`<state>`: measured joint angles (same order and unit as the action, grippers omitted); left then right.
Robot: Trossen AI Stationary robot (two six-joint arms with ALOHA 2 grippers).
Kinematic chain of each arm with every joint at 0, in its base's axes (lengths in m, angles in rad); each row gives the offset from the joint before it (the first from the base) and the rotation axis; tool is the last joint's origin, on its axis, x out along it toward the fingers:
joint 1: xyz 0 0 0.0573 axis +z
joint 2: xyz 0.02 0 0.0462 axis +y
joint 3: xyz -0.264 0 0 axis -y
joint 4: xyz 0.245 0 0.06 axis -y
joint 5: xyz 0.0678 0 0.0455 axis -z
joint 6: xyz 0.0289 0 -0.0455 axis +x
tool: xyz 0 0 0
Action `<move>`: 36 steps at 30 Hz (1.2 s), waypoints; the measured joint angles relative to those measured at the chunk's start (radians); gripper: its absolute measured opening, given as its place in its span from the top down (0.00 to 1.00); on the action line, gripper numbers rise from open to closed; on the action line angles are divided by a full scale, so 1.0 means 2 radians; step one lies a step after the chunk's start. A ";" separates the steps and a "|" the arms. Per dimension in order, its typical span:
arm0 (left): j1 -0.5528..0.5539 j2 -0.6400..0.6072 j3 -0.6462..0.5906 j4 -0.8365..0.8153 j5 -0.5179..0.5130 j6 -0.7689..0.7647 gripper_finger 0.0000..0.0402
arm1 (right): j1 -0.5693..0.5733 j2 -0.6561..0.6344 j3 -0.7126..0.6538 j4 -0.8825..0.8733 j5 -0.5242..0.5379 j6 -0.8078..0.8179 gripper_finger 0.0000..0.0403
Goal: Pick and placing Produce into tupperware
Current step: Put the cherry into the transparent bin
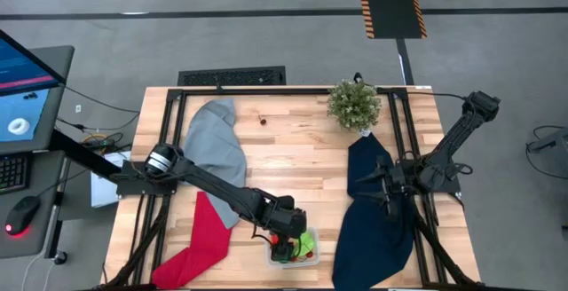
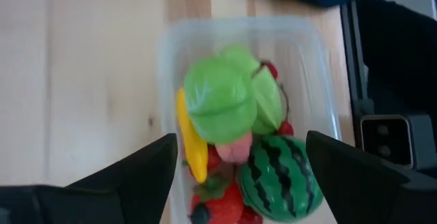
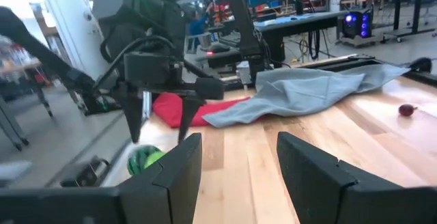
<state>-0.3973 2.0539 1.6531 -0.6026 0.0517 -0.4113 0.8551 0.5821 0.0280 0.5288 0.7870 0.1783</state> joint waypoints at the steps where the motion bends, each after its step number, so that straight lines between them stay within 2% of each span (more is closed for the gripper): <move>1: -0.002 -0.003 0.000 0.004 -0.011 0.006 0.22 | 0.000 0.000 0.000 0.004 0.000 0.007 0.47; 7: -0.009 -0.037 0.000 0.003 -0.088 0.046 0.22 | 0.000 0.005 0.000 0.017 0.000 0.042 0.47; 11: 0.000 -0.073 0.000 -0.033 -0.152 0.058 0.22 | 0.000 0.017 0.000 0.017 0.000 0.053 0.47; 13: 0.012 -0.090 -0.003 -0.054 -0.164 0.058 0.22 | 0.000 0.024 0.000 0.017 0.000 0.056 0.47; 20: 0.065 -0.126 -0.010 -0.116 -0.169 0.076 0.23 | 0.000 0.041 0.000 0.024 0.000 0.061 0.47; 29: 0.141 -0.128 -0.010 -0.152 -0.182 0.125 0.23 | 0.000 0.043 0.000 0.027 0.000 0.061 0.47; 36: 0.230 -0.130 -0.010 -0.179 -0.105 0.137 0.23 | 0.000 0.043 0.000 0.027 0.000 0.060 0.47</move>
<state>0.0631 1.7932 1.6321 -0.9596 -0.1582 -0.1368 0.8551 0.6678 0.0280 0.5827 0.7864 0.2993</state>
